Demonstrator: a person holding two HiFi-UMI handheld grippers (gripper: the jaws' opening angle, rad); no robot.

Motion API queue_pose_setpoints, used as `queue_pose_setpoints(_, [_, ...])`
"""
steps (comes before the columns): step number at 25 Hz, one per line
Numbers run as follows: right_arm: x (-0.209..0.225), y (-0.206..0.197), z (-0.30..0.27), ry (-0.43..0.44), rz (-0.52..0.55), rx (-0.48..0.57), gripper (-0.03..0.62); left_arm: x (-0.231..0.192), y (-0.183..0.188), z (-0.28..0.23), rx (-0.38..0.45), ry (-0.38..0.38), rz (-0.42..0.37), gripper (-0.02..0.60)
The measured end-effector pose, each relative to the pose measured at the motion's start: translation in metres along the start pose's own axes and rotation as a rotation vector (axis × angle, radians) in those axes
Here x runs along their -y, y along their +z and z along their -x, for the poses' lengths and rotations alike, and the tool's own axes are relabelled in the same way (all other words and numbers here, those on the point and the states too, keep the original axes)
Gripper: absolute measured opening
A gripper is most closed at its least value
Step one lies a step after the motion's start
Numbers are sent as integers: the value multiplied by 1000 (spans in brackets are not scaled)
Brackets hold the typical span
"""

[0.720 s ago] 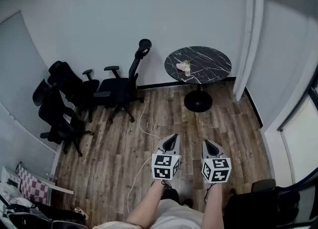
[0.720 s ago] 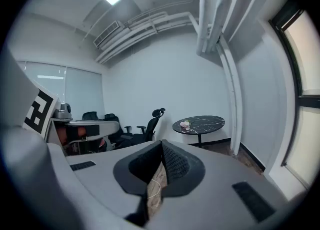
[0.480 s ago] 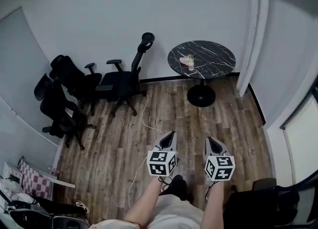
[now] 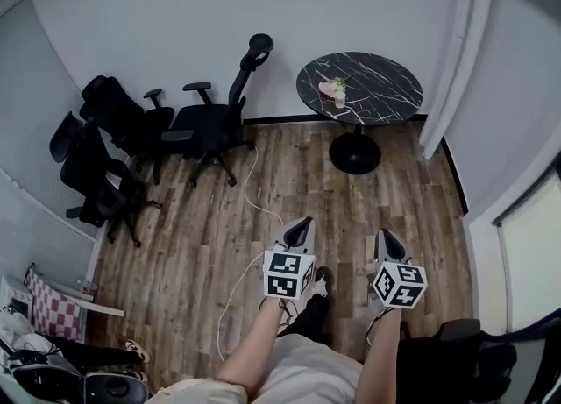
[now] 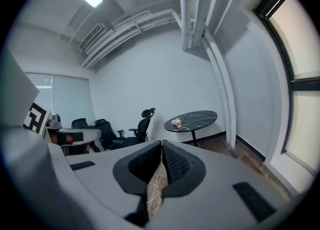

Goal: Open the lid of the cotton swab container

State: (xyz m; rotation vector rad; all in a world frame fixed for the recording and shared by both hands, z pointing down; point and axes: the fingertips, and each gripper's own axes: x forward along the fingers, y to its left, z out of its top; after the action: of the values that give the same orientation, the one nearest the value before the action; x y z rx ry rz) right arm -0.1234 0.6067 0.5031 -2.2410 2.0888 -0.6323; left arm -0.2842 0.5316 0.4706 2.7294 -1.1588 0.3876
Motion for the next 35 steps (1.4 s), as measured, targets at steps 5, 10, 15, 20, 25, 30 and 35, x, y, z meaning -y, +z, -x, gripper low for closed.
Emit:
queue_pose_setpoints(5, [28,11,-36,-3,-14,-52,35,-15,31,-52,-13,22,-57,21])
queue_pose_setpoints(10, [53,34,-88,-3,62,-110,35,-40,44,-112,17,22,34,21])
queue_pose_setpoints(15, [62,87,-138,15,90,-99,35,-71,73,-165,30,39,93,21])
queue_pose_setpoints(20, [65,113,-192,37,101,-107,35,-107,94,-214,40,59,131,21])
queue_pose_setpoints(25, [69,112,-239,56,124,-159,35,-130,96,-260,25,50,159,21])
queue_pose_setpoints(30, [68,113,-303,71,133,-199,35,-159,84,-304,-17,4,176,21])
queue_pose_setpoints(35, [40,120,-358,185,42,-158,35,-201,84,-332,-44,0,157,21])
